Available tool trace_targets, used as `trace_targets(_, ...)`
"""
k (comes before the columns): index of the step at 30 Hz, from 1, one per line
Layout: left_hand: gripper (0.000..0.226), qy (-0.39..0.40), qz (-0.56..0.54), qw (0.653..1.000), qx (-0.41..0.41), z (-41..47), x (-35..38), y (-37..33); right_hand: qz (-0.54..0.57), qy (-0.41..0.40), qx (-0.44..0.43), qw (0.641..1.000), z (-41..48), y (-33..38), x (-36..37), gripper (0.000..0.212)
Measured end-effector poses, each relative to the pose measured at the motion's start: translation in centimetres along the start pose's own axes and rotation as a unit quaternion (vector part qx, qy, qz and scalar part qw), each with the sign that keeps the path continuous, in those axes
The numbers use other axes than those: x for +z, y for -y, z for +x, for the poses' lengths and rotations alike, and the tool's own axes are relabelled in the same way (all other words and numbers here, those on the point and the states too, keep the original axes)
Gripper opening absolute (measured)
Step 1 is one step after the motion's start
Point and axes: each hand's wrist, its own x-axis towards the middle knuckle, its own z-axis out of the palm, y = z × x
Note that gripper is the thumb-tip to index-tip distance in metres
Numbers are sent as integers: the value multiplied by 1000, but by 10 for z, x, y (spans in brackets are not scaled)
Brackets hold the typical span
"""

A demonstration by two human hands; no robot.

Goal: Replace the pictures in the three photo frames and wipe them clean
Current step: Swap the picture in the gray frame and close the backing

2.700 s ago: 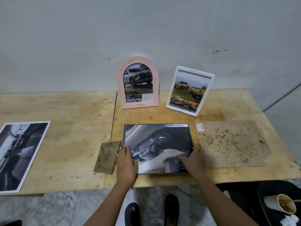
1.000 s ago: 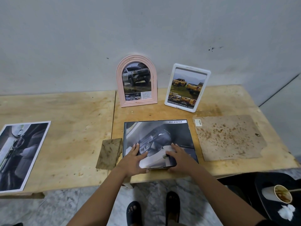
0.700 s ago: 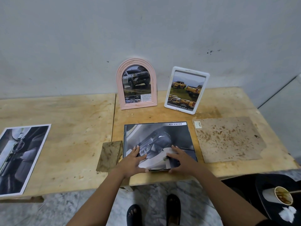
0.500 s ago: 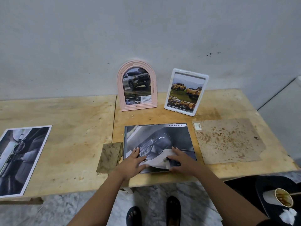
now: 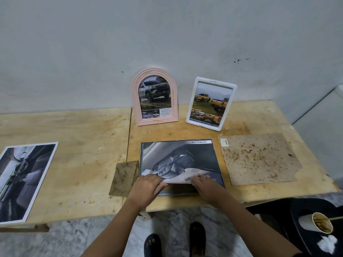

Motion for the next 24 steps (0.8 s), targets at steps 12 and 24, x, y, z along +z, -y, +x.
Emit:
trace_targets(12,36,-120,-121,969,-177,-5,-9,-8,52,-200,-8,978,-4,-12,-3,30)
trace_targets(24,78,-176,-460,762,-420,16,-29,-26,284,-345,315,837,-13,-20,-20,65)
